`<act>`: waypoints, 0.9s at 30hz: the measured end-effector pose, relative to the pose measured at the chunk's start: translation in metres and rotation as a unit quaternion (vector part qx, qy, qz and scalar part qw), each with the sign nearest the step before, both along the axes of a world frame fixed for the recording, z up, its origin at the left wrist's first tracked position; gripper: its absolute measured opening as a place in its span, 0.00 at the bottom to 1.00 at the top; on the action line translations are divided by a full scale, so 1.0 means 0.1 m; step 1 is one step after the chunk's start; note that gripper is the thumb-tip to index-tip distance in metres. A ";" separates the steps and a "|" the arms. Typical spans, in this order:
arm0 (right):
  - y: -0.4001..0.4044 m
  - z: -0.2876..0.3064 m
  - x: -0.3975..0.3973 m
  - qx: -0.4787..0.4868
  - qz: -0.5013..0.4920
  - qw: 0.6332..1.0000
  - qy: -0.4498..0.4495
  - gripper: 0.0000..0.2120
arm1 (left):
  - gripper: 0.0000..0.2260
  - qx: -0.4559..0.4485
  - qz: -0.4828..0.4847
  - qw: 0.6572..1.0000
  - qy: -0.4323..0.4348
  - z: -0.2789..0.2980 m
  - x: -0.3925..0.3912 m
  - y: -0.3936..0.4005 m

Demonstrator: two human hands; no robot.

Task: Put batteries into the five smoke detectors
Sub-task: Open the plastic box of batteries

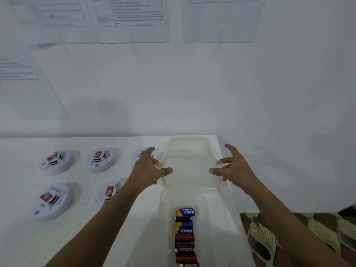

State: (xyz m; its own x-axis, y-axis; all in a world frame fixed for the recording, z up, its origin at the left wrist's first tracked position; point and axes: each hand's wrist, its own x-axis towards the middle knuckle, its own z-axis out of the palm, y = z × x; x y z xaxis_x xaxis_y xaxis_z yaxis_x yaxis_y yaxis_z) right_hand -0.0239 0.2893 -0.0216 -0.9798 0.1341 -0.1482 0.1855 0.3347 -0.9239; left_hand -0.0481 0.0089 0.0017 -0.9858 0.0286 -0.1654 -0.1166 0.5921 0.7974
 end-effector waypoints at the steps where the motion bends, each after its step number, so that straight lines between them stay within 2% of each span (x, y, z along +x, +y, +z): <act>1: 0.00 0.03 -0.01 -0.006 0.004 1.000 0.002 0.49 | 0.44 -0.001 -0.002 1.000 0.005 0.04 -0.01 -0.01; 7: 0.02 0.29 -0.23 -0.034 -0.008 0.998 0.060 0.48 | 0.43 0.021 0.013 0.998 0.061 0.29 -0.29 0.02; 12: 0.05 0.36 -0.67 -0.011 -0.007 0.995 0.103 0.51 | 0.43 0.029 0.019 0.996 0.080 0.30 -0.76 0.13; 20: 0.13 -0.01 -1.11 0.033 -0.005 0.997 0.068 0.48 | 0.40 -0.004 0.026 0.999 0.047 -0.07 -1.18 0.35; 27: 0.12 -0.39 -1.13 0.106 0.013 0.994 0.038 0.46 | 0.39 -0.094 0.001 0.995 0.029 -0.35 -1.19 0.44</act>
State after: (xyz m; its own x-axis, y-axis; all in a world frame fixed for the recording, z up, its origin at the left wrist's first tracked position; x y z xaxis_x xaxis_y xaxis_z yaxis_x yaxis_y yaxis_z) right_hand -0.1372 0.3015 -0.0604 -0.9907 0.1286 -0.0444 0.1062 0.5273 -0.8430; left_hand -0.1671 0.0532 -0.0332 -0.9940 0.0002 -0.1096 -0.0746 0.7316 0.6776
